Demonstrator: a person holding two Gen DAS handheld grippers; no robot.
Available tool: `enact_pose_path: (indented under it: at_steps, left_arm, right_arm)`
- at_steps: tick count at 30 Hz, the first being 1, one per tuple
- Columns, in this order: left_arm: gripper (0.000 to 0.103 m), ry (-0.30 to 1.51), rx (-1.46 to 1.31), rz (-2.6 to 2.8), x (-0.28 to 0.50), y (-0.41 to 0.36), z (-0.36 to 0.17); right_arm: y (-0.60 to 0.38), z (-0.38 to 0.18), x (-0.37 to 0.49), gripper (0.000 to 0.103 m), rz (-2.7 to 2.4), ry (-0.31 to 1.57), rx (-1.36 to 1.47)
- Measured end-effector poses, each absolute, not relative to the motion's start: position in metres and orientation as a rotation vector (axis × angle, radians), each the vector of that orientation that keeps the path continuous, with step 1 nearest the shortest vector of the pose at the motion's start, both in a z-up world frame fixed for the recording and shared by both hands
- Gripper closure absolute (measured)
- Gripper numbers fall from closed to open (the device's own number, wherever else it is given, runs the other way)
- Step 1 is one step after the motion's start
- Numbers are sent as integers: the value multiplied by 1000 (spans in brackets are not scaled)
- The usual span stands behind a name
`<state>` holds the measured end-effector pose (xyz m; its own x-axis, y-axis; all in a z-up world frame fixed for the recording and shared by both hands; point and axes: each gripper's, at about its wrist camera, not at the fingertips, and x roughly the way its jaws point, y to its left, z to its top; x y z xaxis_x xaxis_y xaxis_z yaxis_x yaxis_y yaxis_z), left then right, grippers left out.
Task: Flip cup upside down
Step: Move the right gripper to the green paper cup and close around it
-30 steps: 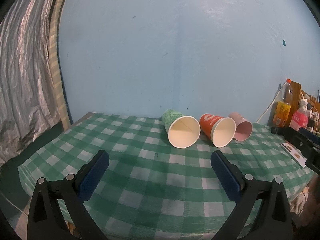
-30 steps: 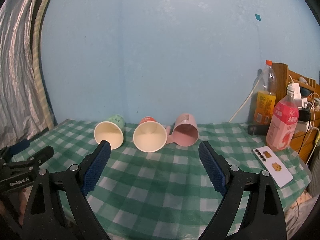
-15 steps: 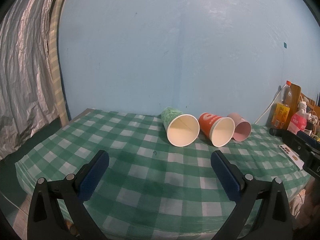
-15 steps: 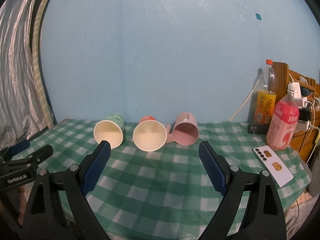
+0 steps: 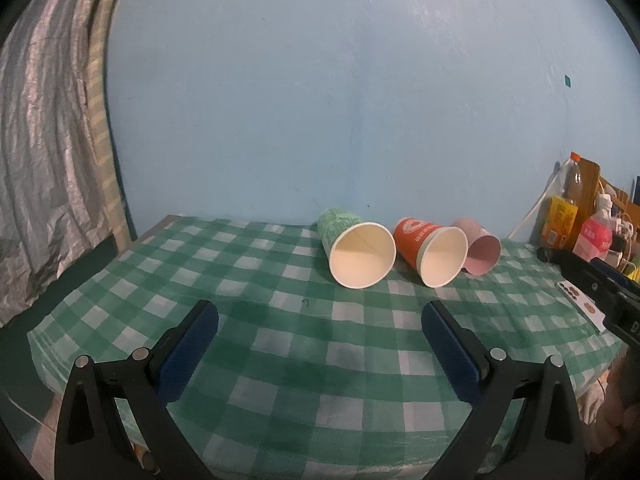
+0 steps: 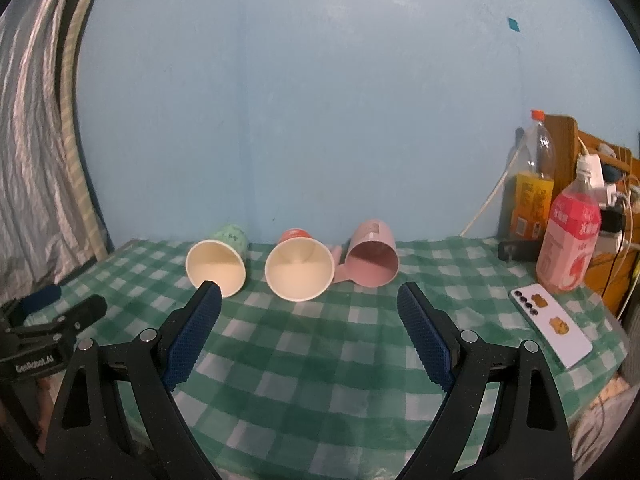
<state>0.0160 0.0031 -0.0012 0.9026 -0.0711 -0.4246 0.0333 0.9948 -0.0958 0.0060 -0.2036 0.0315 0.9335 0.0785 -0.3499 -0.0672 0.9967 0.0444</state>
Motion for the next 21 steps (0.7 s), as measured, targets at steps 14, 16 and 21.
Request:
enact_pose_path:
  at_steps: [14,16,21]
  left_arm:
    - [0,581,-6,-71,89,-11,34]
    - [0,618,-18,-66,107,-9,39]
    - [0,690,-60,-50,143,-6,47]
  right_arm:
    - [-206,61,79,14,179,508,76]
    - [-201,69,89,14,189,523,69]
    - [-192,93,121,14,239,582,99]
